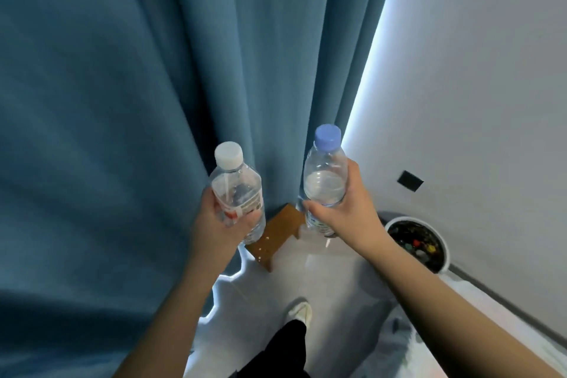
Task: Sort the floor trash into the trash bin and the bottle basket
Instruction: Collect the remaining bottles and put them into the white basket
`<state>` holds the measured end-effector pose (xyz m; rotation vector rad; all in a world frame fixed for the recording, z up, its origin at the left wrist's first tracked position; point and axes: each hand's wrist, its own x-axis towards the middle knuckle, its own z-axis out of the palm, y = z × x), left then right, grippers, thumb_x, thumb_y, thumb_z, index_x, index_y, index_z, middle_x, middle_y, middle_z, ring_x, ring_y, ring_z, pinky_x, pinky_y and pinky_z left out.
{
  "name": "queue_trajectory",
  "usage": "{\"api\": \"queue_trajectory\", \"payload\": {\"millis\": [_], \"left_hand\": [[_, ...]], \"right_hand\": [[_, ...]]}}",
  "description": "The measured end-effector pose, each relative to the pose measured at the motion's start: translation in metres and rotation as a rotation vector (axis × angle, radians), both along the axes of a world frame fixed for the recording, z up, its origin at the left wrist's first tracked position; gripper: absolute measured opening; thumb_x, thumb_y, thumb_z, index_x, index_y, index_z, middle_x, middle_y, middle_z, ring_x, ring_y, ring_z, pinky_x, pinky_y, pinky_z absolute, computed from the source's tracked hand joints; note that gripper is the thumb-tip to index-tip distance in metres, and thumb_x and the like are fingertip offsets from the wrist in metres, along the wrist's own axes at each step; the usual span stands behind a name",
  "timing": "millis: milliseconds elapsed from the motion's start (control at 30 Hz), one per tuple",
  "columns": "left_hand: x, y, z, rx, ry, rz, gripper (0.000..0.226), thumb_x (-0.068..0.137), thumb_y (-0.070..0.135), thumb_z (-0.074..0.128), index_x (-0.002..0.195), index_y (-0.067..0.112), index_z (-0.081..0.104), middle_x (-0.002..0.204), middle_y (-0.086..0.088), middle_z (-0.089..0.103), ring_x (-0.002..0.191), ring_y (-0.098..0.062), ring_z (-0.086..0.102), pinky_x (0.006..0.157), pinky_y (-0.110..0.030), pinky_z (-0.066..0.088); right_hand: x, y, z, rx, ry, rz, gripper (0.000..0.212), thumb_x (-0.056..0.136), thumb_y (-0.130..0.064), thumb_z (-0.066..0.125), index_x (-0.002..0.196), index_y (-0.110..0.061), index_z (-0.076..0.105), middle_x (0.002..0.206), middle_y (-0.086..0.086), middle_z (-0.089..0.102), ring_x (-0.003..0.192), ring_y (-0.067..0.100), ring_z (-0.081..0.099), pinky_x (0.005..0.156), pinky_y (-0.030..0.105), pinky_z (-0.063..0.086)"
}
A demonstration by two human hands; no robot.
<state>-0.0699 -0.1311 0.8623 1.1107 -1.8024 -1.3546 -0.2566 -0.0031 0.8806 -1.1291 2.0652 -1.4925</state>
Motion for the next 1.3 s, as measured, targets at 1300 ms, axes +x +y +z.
{"api": "queue_trajectory", "payload": {"millis": [1300], "left_hand": [[-0.614, 0.161, -0.530, 0.364, -0.507, -0.711, 0.068, 0.064, 0.029, 0.079, 0.118, 0.039, 0.039, 0.110, 0.013, 0.061, 0.107, -0.011, 0.059, 0.095, -0.035, 0.049]], "right_hand": [[-0.480, 0.244, -0.563, 0.389, -0.569, -0.958, 0.061, 0.073, -0.013, 0.080, 0.118, -0.028, 0.041, 0.103, -0.020, 0.056, 0.091, -0.008, 0.057, 0.073, 0.012, 0.042]]}}
